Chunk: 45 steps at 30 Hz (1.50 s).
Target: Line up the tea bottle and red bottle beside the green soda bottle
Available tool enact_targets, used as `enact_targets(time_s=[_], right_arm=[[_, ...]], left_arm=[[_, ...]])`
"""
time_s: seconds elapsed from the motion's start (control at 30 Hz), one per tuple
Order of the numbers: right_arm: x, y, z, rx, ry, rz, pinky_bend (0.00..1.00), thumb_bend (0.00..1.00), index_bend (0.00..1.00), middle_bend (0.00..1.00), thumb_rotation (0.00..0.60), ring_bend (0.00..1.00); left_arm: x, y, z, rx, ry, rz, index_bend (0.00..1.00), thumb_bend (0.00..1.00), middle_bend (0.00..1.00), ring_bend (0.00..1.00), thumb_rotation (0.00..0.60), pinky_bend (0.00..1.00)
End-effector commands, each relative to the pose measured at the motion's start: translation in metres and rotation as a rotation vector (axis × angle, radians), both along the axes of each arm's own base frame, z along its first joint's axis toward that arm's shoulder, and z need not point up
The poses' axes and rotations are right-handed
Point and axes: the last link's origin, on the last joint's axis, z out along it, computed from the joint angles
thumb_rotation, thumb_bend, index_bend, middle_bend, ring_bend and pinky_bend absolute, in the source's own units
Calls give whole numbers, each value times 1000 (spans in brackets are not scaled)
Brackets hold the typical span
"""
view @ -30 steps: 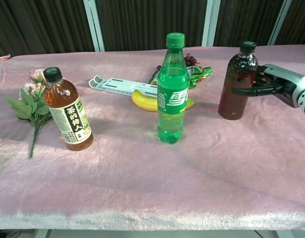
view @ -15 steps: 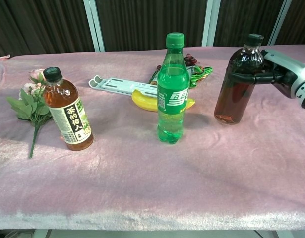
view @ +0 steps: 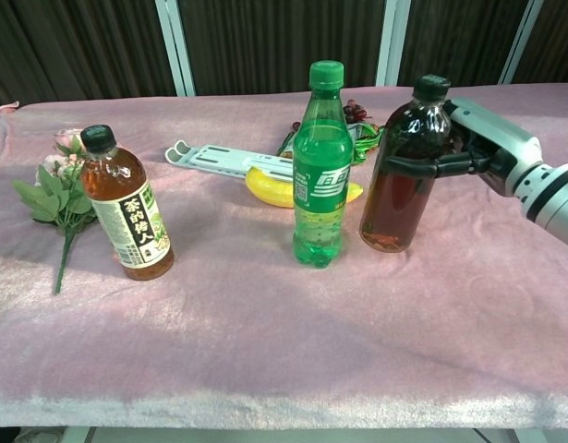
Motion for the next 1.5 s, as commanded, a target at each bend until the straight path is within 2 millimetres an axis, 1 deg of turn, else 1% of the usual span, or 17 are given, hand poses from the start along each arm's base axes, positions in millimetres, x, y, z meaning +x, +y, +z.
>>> enact_targets(time_s=[0.03, 0.3, 0.5, 0.6, 0.63, 0.7, 0.73, 0.8, 0.87, 0.97, 1.1, 1.2, 1.33, 1.5], right_arm=[[3, -1, -6, 4, 13, 3, 679, 273, 935, 616, 600, 580], [-1, -2, -14, 3, 38, -12, 679, 273, 933, 617, 600, 580], [-3, -2, -17, 5, 49, -9, 679, 274, 882, 616, 600, 579], [-6, -1, -17, 5, 57, -3, 676, 274, 791, 604, 600, 555], [-7, 0, -17, 8, 59, -3, 673, 273, 753, 578, 600, 540], [-9, 0, -17, 18, 73, 4, 668, 273, 679, 470, 600, 502], [-10, 1, -17, 23, 79, 7, 666, 273, 642, 432, 600, 484], [-11, 2, -17, 42, 87, 12, 655, 273, 508, 358, 600, 437], [-11, 3, -16, 44, 92, 18, 639, 273, 332, 306, 600, 396], [-11, 3, -14, 49, 88, 19, 630, 273, 190, 264, 600, 366], [-13, 4, -12, 54, 80, 19, 612, 273, 33, 210, 600, 330], [-14, 6, -7, 53, 72, 27, 585, 273, 0, 174, 600, 303], [-16, 11, 4, 27, 86, 50, 516, 272, 0, 117, 600, 245], [-22, 24, 33, -43, 132, 88, 431, 253, 0, 68, 600, 170]], left_arm=[[0, 0, 0, -2, 1, 1, 0, 390, 80, 1, 600, 0], [0, 0, 0, -4, 0, -4, 0, 390, 80, 1, 600, 0], [0, -1, 0, -8, 0, -4, 0, 389, 79, 1, 600, 0], [0, -1, -1, -10, 3, -4, 0, 391, 80, 1, 600, 0], [0, -1, -1, -11, 4, -4, 0, 391, 80, 1, 600, 0], [0, -1, -1, -13, 4, -4, 0, 390, 80, 1, 600, 0], [0, -1, -1, -12, 5, -3, 0, 390, 80, 1, 600, 0], [0, 0, 0, -8, 2, -1, 0, 390, 80, 1, 600, 0], [0, 0, 0, -4, 0, 0, 0, 390, 80, 1, 600, 0], [-1, 0, 1, -3, -1, 0, 0, 390, 80, 1, 600, 0], [-1, 0, 1, -4, -2, -1, 0, 390, 80, 1, 600, 0], [-1, 0, 2, -1, -6, -1, 0, 390, 80, 1, 600, 0], [-1, 0, 3, 2, -14, -1, 0, 389, 72, 1, 600, 0], [0, 2, 6, -2, -51, -20, 0, 388, 39, 0, 600, 2]])
